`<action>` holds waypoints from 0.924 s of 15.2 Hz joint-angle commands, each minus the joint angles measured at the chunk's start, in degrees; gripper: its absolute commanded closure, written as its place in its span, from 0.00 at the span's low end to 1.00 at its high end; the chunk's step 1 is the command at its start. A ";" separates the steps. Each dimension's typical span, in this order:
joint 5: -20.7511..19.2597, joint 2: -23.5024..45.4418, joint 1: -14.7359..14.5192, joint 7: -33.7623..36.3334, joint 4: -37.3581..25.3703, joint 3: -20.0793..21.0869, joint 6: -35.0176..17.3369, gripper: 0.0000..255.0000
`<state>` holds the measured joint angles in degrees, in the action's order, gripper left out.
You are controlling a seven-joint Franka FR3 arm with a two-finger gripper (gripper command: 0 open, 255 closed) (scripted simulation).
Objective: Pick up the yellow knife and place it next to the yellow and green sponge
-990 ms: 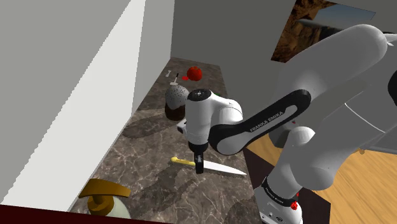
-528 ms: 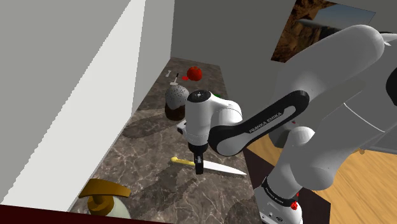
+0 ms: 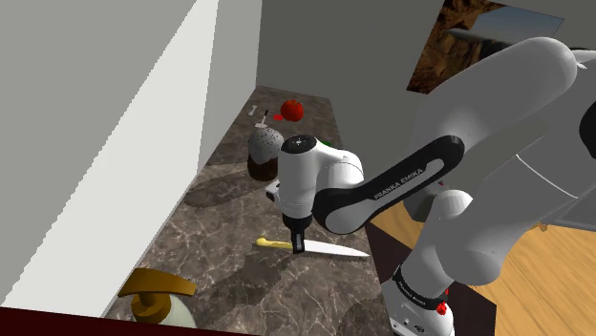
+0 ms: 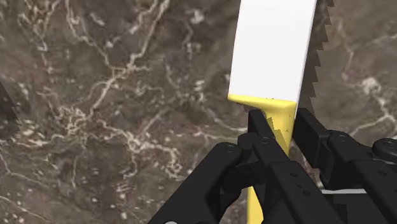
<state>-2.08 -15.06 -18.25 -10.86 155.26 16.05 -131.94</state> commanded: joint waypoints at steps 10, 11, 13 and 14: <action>1.36 -4.83 -0.62 -1.58 -2.02 -0.73 6.75 1.00; 1.50 -5.45 -0.69 -1.76 -2.37 -0.83 7.69 1.00; 1.73 -6.61 -0.81 -2.11 -3.12 -1.03 9.57 1.00; 1.83 -7.16 -0.87 -2.27 -3.51 -1.13 10.50 1.00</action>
<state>-0.32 -21.75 -19.10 -12.94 152.20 15.04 -122.38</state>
